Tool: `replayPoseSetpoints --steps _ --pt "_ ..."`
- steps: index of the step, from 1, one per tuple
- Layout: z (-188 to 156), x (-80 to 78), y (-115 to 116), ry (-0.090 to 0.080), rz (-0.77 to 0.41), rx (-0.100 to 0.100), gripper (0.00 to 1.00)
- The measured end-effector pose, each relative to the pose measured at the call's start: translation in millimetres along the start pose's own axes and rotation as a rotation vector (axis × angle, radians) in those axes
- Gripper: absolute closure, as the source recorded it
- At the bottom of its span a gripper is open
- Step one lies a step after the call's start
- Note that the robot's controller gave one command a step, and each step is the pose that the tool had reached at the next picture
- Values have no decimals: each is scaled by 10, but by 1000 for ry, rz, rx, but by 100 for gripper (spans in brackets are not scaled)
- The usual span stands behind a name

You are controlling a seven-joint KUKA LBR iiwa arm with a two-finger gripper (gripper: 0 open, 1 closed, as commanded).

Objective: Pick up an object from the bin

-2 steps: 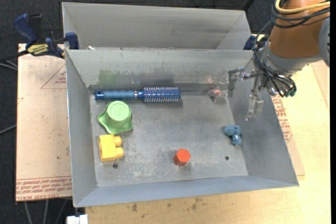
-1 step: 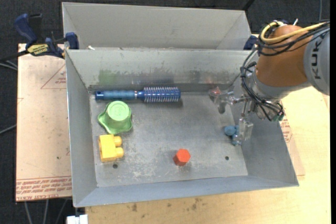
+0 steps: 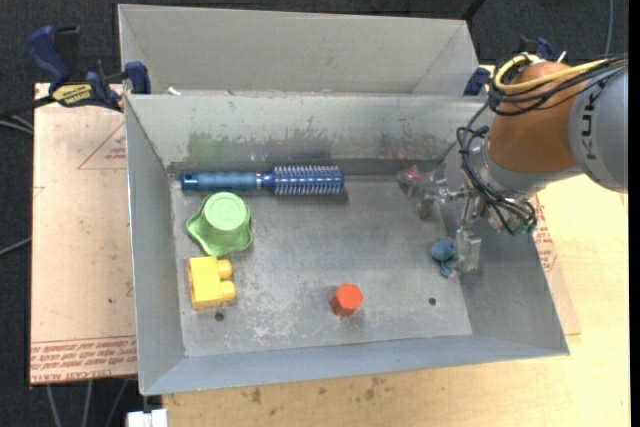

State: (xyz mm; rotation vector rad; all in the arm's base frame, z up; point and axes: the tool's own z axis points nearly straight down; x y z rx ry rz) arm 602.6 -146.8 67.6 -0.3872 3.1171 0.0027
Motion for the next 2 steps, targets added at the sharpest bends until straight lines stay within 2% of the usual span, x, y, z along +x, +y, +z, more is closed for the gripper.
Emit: replayPoseSetpoints --steps 1,2 --pt "-38 -11 4 -2 -3 2 100" --pt "-1991 -102 240 -12 -21 6 100"
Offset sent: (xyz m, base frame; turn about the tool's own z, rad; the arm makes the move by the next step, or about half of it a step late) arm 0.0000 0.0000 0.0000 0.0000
